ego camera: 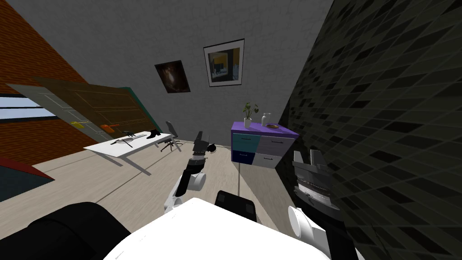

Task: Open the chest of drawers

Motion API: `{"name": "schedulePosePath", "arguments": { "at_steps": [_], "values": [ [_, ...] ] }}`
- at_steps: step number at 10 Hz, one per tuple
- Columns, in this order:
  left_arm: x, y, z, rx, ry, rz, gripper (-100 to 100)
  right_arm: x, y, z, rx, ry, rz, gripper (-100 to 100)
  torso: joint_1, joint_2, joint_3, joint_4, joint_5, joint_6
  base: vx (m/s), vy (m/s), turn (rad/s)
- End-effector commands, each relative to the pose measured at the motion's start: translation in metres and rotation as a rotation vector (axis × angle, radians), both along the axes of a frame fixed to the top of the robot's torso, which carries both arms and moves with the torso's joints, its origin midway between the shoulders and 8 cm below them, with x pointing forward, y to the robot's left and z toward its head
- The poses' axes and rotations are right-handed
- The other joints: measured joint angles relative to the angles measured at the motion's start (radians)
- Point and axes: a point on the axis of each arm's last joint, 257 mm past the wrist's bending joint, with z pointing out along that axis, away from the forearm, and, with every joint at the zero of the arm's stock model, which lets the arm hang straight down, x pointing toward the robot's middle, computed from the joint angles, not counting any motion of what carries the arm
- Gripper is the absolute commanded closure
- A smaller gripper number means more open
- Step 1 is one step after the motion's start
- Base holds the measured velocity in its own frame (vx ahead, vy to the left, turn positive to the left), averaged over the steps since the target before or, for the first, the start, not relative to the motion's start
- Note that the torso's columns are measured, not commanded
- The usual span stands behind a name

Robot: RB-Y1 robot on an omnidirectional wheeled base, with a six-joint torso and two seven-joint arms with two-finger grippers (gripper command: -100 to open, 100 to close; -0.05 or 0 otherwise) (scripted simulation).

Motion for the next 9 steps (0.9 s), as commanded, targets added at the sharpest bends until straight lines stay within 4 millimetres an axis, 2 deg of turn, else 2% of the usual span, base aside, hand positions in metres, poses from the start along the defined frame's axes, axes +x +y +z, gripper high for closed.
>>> {"name": "schedulePosePath", "arguments": {
  "at_steps": [1,9],
  "values": [
    [0.0000,0.0000,0.0000,0.000,0.000,0.000,0,0.0000,0.0000,0.0000,0.000,0.000,0.000,0,0.000,0.040,-0.082,0.041,0.000,0.000,0.000,0.000,0.000],
    [-0.0001,0.0000,0.0002,0.000,0.000,0.000,0,-0.0001,0.0000,0.0002,0.000,0.000,0.000,0,0.000,0.618,-1.234,0.617,0.000,0.000,0.000,0.000,0.000]
  ]
}}
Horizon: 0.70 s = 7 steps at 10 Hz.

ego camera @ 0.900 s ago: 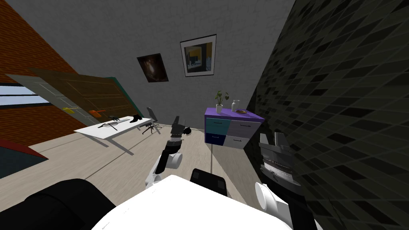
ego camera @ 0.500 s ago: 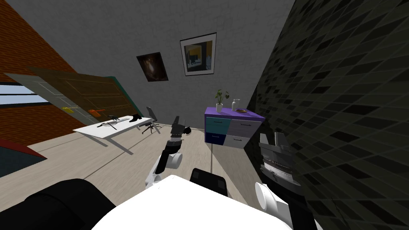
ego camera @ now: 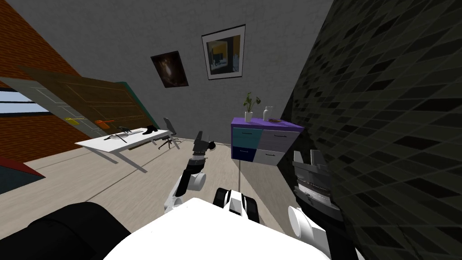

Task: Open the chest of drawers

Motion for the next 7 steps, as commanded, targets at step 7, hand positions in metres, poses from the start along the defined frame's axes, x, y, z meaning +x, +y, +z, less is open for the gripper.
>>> {"name": "schedulePosePath", "arguments": {
  "at_steps": [7],
  "values": [
    [0.000,0.000,0.000,0.000,0.001,0.000,0,0.046,0.029,-0.053,-0.312,0.230,-0.026,-100,0.000,0.120,-0.242,0.121,0.000,0.000,-0.002,0.001,0.158]
  ]
}}
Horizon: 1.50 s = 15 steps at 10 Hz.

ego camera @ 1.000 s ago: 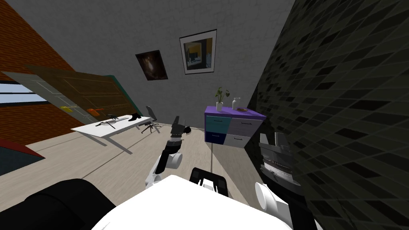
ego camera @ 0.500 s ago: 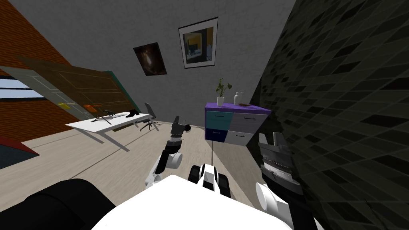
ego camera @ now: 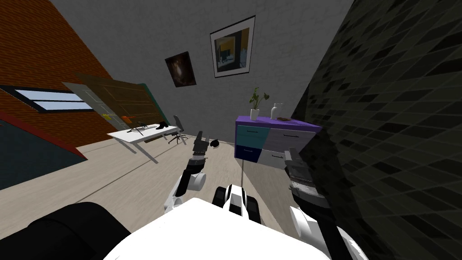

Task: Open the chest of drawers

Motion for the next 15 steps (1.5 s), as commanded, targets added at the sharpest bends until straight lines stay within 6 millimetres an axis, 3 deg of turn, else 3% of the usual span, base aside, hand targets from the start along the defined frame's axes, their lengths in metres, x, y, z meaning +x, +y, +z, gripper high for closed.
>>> {"name": "schedulePosePath", "arguments": {
  "at_steps": [1,5,8,15],
  "values": [
    [0.000,0.000,0.000,0.000,0.000,0.000,0,0.014,0.006,-0.020,-0.089,0.068,-0.027,-100,0.000,0.000,0.000,0.000,0.000,0.000,0.001,0.000,0.091],
    [0.000,0.000,0.000,0.000,0.000,0.000,0,0.038,0.012,-0.061,-0.269,0.201,-0.096,-100,0.000,0.000,0.000,0.000,0.000,0.001,0.005,0.002,0.177],
    [0.000,0.000,0.000,0.000,0.000,0.000,0,0.046,0.013,-0.077,-0.347,0.248,-0.127,-100,0.000,0.000,0.000,0.000,0.000,0.000,0.007,0.000,0.141],
    [0.000,0.000,0.000,0.000,0.000,0.000,0,0.071,0.004,-0.141,-0.636,0.433,-0.254,-100,0.000,0.000,0.000,0.000,0.000,0.000,0.014,-0.002,0.159]
  ]
}}
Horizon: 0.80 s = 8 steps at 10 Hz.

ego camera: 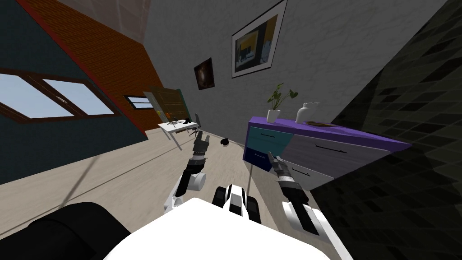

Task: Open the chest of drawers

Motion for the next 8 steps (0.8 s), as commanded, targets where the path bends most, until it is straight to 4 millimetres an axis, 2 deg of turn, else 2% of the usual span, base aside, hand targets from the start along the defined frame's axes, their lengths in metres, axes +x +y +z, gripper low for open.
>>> {"name": "schedulePosePath", "arguments": {
  "at_steps": [1,2,3,4,5,6,7,8],
  "values": [
    [0.000,0.000,0.000,0.000,0.000,0.000,0,0.007,-0.005,-0.019,-0.102,0.057,-0.042,-100,0.000,0.000,0.000,0.000,0.000,-0.001,0.020,-0.006,0.123],
    [0.000,0.000,0.000,0.000,0.000,0.000,0,0.011,-0.009,-0.034,-0.164,0.099,-0.070,-100,0.000,0.000,0.000,0.000,0.000,0.000,0.023,-0.006,0.179],
    [0.000,0.000,0.000,0.000,0.000,0.000,0,0.011,-0.010,-0.035,-0.188,0.104,-0.078,-100,0.000,0.000,0.000,0.000,0.000,-0.001,0.022,-0.007,0.117],
    [0.000,0.000,0.000,0.000,0.000,0.000,0,0.015,-0.016,-0.051,-0.248,0.150,-0.109,-100,0.000,0.000,0.000,0.000,0.000,0.000,0.028,-0.009,0.221],
    [0.000,0.000,0.000,0.000,0.000,0.000,0,0.015,-0.017,-0.051,-0.275,0.151,-0.114,-100,0.000,0.000,0.000,0.000,0.000,-0.001,0.024,-0.012,0.108],
    [0.000,0.000,0.000,0.000,0.000,0.000,0,0.017,-0.024,-0.066,-0.338,0.198,-0.147,-100,0.000,0.000,0.000,0.000,0.000,0.000,0.030,-0.010,0.187],
    [0.000,0.000,0.000,0.000,0.000,0.000,0,0.017,-0.025,-0.065,-0.364,0.197,-0.150,-100,0.000,0.000,0.000,0.000,0.000,-0.001,0.029,-0.013,0.105],
    [0.000,0.000,0.000,0.000,0.000,0.000,0,0.019,-0.030,-0.078,-0.429,0.235,-0.176,-100,0.000,0.000,0.000,0.000,0.000,0.000,0.039,-0.012,0.175]
  ]
}}
